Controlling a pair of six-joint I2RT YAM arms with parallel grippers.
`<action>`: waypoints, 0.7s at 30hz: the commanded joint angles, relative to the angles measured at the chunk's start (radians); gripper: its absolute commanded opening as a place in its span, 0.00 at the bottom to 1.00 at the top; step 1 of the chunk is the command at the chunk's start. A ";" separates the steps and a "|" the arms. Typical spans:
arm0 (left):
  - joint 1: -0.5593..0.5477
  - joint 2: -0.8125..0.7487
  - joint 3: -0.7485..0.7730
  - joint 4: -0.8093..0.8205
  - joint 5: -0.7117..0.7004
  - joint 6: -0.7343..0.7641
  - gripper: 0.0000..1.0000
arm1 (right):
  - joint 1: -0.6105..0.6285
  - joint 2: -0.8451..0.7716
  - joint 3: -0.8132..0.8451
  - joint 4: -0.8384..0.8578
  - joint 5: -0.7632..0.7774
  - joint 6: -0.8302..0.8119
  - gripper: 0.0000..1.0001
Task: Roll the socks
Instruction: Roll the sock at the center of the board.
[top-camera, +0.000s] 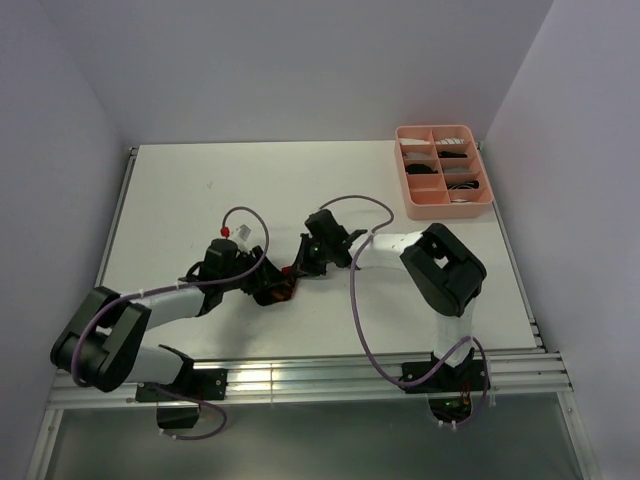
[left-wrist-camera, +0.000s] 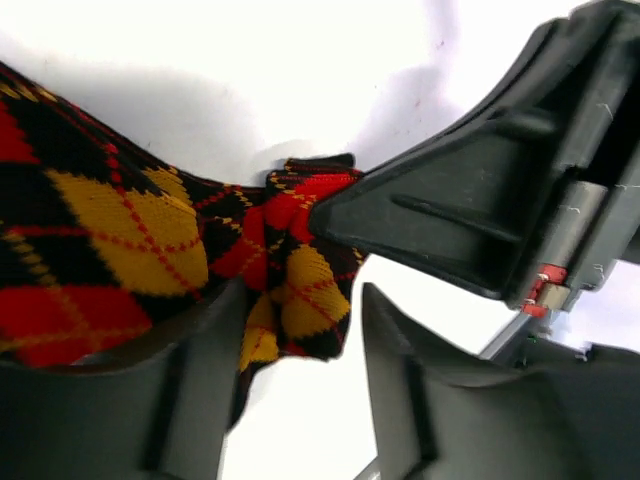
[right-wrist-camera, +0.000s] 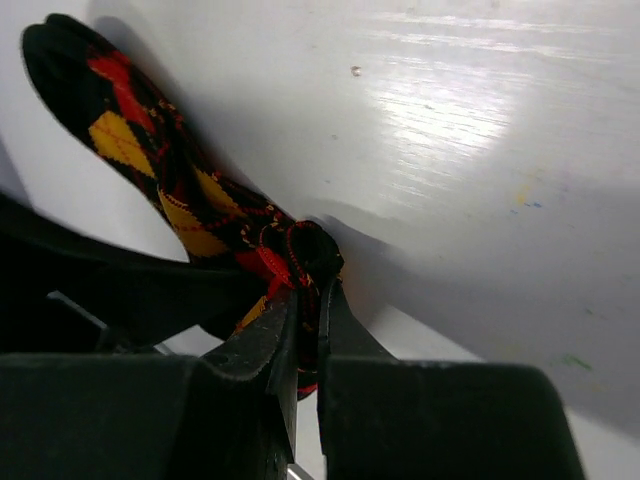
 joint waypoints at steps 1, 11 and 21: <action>-0.053 -0.100 0.076 -0.170 -0.196 0.131 0.56 | 0.003 -0.033 0.068 -0.275 0.133 -0.098 0.00; -0.387 -0.228 0.144 -0.235 -0.697 0.310 0.64 | 0.003 0.020 0.254 -0.585 0.216 -0.122 0.00; -0.660 -0.015 0.243 -0.181 -0.951 0.406 0.60 | 0.003 0.048 0.309 -0.668 0.224 -0.118 0.00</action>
